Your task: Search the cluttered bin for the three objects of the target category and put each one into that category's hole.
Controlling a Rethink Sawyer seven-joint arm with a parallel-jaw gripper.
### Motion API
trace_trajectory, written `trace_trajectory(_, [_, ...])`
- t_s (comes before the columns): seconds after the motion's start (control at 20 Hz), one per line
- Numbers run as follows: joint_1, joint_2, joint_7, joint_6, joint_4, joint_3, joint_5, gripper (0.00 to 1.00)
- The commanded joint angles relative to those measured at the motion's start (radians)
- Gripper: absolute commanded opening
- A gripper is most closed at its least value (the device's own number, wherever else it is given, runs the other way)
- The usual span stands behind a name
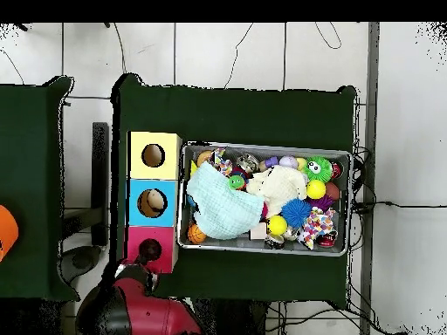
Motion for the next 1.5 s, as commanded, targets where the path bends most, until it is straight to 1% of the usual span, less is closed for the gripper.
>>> trace_trajectory(0.05, [0.009, -0.078, 0.175, 0.187, -0.063, -0.066, 0.039, 0.00])
trace_trajectory(0.25, [0.038, -0.109, 0.153, 0.297, -0.111, -0.146, 0.003, 0.00])
trace_trajectory(0.4, [0.031, -0.120, 0.130, 0.343, -0.139, -0.173, -0.026, 0.00])
trace_trajectory(0.6, [0.009, -0.130, 0.111, 0.370, -0.149, -0.175, -0.043, 0.00])
trace_trajectory(0.85, [-0.016, -0.137, 0.084, 0.424, -0.185, -0.186, -0.073, 0.00])
trace_trajectory(1.1, [-0.062, -0.148, 0.055, 0.437, -0.189, -0.166, -0.099, 0.00])
trace_trajectory(1.25, [-0.105, -0.149, 0.028, 0.435, -0.194, -0.147, -0.118, 0.00])
trace_trajectory(1.4, [-0.131, -0.127, 0.013, 0.397, -0.212, -0.140, -0.155, 0.00])
trace_trajectory(1.5, [-0.149, -0.097, 0.001, 0.354, -0.231, -0.142, -0.192, 0.00])
